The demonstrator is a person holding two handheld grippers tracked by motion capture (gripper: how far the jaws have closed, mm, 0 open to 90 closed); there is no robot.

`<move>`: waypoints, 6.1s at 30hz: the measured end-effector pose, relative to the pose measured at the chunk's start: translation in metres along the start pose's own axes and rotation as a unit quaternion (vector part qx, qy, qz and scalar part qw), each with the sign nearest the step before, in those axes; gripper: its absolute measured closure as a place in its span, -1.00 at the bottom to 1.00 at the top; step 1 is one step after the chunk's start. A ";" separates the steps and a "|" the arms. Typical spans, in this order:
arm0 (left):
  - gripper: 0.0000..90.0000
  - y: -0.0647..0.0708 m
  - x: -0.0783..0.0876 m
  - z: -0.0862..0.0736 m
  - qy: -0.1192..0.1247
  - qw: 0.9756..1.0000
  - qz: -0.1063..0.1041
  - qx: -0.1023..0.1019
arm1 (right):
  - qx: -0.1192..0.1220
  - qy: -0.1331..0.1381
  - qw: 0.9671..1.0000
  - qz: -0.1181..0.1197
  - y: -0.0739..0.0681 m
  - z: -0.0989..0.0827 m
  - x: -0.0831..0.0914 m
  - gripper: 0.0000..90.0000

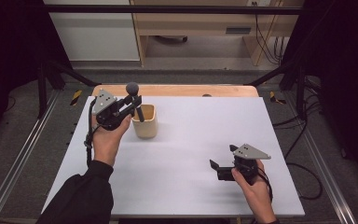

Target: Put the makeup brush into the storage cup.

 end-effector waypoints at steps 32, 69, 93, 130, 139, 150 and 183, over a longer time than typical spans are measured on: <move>0.58 -0.004 -0.011 0.001 0.004 1.000 0.008 -0.003 | -0.017 0.014 1.000 -0.021 0.011 -0.010 0.011 -0.86; 0.58 -0.017 -0.020 0.003 0.018 0.999 0.028 -0.006 | -0.021 0.018 0.999 -0.026 0.017 -0.015 0.014 -0.86; 0.58 -0.023 -0.025 0.001 0.030 0.999 0.037 -0.007 | -0.016 0.025 0.999 -0.026 0.015 -0.015 0.011 -0.86; 0.58 -0.036 -0.026 0.001 0.056 0.996 0.063 -0.006 | -0.017 0.038 0.999 -0.028 0.016 -0.014 0.011 -0.86; 0.58 -0.037 -0.034 -0.004 0.053 0.996 0.069 -0.015 | -0.014 0.049 0.998 -0.032 0.017 -0.012 0.013 -0.86; 0.58 -0.041 -0.033 -0.005 0.058 0.995 0.074 -0.017 | -0.014 0.048 0.998 -0.031 0.017 -0.013 0.011 -0.86; 0.58 -0.025 -0.035 -0.023 0.037 0.997 0.061 -0.009 | -0.015 0.046 0.998 -0.031 0.017 -0.014 0.010 -0.86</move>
Point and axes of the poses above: each handheld gripper's, and its own axes: x roughly backward along the jaws, z roughly out of its top, y roughly to its right, the point moved 8 cm from there along -x, roughly forward along the jaws
